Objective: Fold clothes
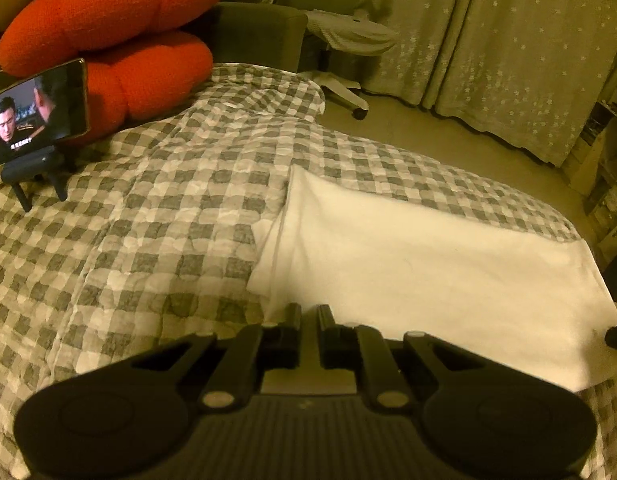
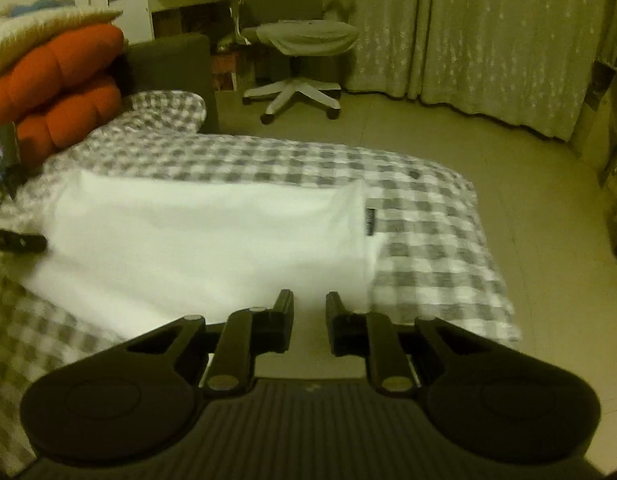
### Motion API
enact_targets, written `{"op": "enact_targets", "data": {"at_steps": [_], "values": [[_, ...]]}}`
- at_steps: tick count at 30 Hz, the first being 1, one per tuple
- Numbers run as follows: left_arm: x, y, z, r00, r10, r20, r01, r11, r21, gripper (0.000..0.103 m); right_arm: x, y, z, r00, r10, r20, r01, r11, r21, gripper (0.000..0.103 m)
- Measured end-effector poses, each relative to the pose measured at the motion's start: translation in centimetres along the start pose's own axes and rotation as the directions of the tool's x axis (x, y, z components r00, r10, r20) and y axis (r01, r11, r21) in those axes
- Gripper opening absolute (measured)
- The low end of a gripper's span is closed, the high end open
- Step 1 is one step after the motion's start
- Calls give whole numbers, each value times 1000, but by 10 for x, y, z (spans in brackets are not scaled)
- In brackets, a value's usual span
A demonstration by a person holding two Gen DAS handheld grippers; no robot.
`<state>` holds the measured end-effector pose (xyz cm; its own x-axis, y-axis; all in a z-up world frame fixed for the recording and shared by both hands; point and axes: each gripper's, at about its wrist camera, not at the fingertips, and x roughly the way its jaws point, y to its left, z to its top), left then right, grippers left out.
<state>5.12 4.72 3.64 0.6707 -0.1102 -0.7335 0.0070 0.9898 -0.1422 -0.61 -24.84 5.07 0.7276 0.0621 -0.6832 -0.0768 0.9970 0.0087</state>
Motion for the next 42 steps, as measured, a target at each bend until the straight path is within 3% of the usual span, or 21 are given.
{"op": "enact_targets", "data": {"at_steps": [8,12,18,24,31,36,42], "values": [[-9,10,1,999,-17,32,20,995,-93,11,6,24,1,999,49,-13,-50,996,-79,19],[-7,17,-1,1000,-22,19,25,989,-143,11,17,30,-3,996,55,-67,-61,995,-80,19],[-8,34,-1,996,-88,-4,84,962,-261,10,16,25,1,997,47,-55,-50,998,-42,19],[-10,26,-2,998,-58,-7,55,971,-231,9,18,32,0,998,50,-46,-53,996,-67,20],[-13,23,0,998,-59,7,59,976,-210,10,18,59,0,988,149,-32,-152,980,-129,21],[-27,1,-3,994,-59,87,66,995,-74,18,16,73,-1,987,162,-12,-161,969,-185,21],[-26,-22,-12,994,-67,86,64,998,28,19,11,85,-3,979,205,9,-198,955,-222,21]]}}
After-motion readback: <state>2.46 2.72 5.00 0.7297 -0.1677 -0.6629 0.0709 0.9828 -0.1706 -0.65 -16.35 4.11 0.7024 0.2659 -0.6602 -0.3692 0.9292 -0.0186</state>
